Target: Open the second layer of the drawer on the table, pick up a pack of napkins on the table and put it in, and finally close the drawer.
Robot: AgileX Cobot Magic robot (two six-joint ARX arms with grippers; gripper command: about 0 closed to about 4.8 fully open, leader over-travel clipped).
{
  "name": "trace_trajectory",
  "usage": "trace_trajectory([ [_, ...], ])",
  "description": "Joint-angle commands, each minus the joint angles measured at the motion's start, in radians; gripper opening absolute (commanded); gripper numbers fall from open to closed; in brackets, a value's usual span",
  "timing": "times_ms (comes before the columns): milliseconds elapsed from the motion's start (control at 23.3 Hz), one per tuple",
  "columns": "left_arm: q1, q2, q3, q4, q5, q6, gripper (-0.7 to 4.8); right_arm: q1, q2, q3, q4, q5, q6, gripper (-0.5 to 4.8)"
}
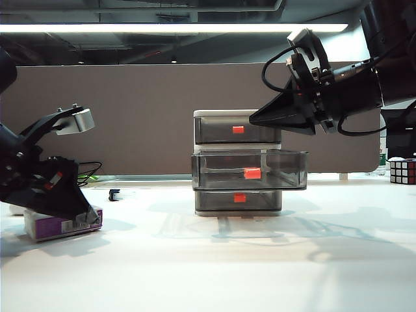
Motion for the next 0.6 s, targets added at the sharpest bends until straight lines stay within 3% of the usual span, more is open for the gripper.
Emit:
trace_trajectory([
  [43, 0.002, -0.002, 0.003, -0.034, 0.003, 0.013, 4.55, 0.001, -0.004, 0.006, 0.01, -0.005, 0.003, -0.05],
  [257, 0.002, -0.002, 0.003, -0.071, 0.002, 0.053, 3.65, 0.001, -0.004, 0.006, 0.01, -0.005, 0.004, -0.05],
  [343, 0.002, -0.002, 0.003, -0.064, -0.001, 0.053, 3.55, 0.001, -0.004, 0.006, 0.01, -0.005, 0.01, -0.05],
  [515, 0.002, -0.002, 0.003, -0.061, -0.001, 0.053, 2.24, 0.001, -0.004, 0.006, 0.01, -0.005, 0.011, -0.05],
  [601, 0.002, -0.002, 0.003, -0.05, -0.001, 0.053, 2.01, 0.001, -0.004, 0.006, 0.01, -0.005, 0.011, -0.05],
])
